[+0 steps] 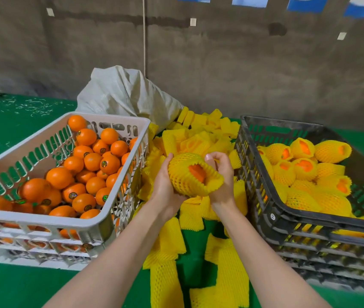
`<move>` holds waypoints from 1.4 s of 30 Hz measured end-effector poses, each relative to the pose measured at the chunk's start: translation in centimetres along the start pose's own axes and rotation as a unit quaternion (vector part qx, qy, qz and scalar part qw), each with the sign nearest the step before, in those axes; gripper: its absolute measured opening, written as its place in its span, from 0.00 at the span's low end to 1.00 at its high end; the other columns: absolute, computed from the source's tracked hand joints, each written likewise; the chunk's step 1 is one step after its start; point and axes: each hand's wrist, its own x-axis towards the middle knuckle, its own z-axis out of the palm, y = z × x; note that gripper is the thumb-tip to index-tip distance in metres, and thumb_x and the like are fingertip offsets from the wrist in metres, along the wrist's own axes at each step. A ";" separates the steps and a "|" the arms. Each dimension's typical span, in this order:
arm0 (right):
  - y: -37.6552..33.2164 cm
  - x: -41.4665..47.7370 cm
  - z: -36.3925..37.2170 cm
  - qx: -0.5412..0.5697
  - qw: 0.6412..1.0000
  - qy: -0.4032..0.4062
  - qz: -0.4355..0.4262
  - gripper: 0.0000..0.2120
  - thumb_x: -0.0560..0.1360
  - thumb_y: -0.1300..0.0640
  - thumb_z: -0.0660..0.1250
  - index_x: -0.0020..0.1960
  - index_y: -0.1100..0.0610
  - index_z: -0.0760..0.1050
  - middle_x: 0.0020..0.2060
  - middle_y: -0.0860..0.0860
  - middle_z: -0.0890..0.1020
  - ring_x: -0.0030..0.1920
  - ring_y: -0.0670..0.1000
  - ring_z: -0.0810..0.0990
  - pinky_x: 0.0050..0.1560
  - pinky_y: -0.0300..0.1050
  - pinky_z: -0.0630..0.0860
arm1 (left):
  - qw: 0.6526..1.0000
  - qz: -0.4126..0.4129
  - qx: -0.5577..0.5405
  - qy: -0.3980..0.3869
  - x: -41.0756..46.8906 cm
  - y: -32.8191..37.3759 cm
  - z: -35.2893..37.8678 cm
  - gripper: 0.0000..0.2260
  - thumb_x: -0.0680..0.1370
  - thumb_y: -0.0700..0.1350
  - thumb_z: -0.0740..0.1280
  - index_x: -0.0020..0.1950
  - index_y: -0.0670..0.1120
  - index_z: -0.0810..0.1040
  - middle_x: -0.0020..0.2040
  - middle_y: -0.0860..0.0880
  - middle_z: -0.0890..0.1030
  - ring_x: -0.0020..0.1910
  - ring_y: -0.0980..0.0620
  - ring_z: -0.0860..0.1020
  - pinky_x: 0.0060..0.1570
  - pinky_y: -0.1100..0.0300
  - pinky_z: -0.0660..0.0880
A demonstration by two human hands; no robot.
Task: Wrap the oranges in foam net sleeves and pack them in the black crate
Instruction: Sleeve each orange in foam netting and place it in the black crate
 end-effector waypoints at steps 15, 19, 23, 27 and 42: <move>0.7 -4.0 0.6 0.004 0.986 -0.010 0.169 0.21 0.73 0.36 0.48 0.53 0.47 0.70 0.48 0.48 0.79 0.52 0.49 0.77 0.52 0.44 0.74 | 0.834 0.265 0.474 0.097 -0.5 -1.5 -1.5 0.22 0.81 0.61 0.52 0.31 0.53 0.68 0.34 0.53 0.72 0.37 0.52 0.72 0.40 0.54 0.66; 0.9 -4.9 0.4 -0.094 0.985 0.035 0.141 0.26 0.65 0.28 0.48 0.50 0.45 0.69 0.51 0.50 0.78 0.53 0.51 0.76 0.52 0.49 0.72 | 0.798 0.345 0.476 0.128 -0.2 -1.9 -1.7 0.24 0.80 0.55 0.59 0.28 0.45 0.62 0.27 0.45 0.64 0.29 0.48 0.63 0.33 0.53 0.60; 0.6 -3.8 0.6 0.073 0.962 0.095 0.244 0.17 0.72 0.36 0.58 0.50 0.47 0.74 0.51 0.52 0.80 0.52 0.53 0.79 0.56 0.54 0.77 | 0.898 0.295 0.301 0.128 -0.3 -2.2 -1.3 0.20 0.79 0.52 0.64 0.31 0.44 0.67 0.27 0.44 0.65 0.28 0.48 0.64 0.32 0.55 0.60; 0.6 -3.0 0.0 0.209 0.915 0.082 0.335 0.20 0.75 0.40 0.61 0.61 0.50 0.75 0.56 0.53 0.81 0.55 0.54 0.79 0.53 0.51 0.77 | 0.972 0.152 0.164 0.073 0.2 -1.8 -1.8 0.15 0.79 0.53 0.63 0.51 0.41 0.76 0.46 0.38 0.79 0.47 0.41 0.78 0.51 0.45 0.75; -0.1 -3.2 -0.3 0.197 0.945 0.076 0.250 0.08 0.79 0.48 0.58 0.48 0.46 0.76 0.49 0.52 0.80 0.51 0.53 0.79 0.46 0.49 0.77 | 0.887 0.204 0.396 0.119 0.4 -0.6 -2.5 0.21 0.74 0.63 0.62 0.49 0.45 0.76 0.42 0.49 0.78 0.36 0.55 0.75 0.33 0.58 0.73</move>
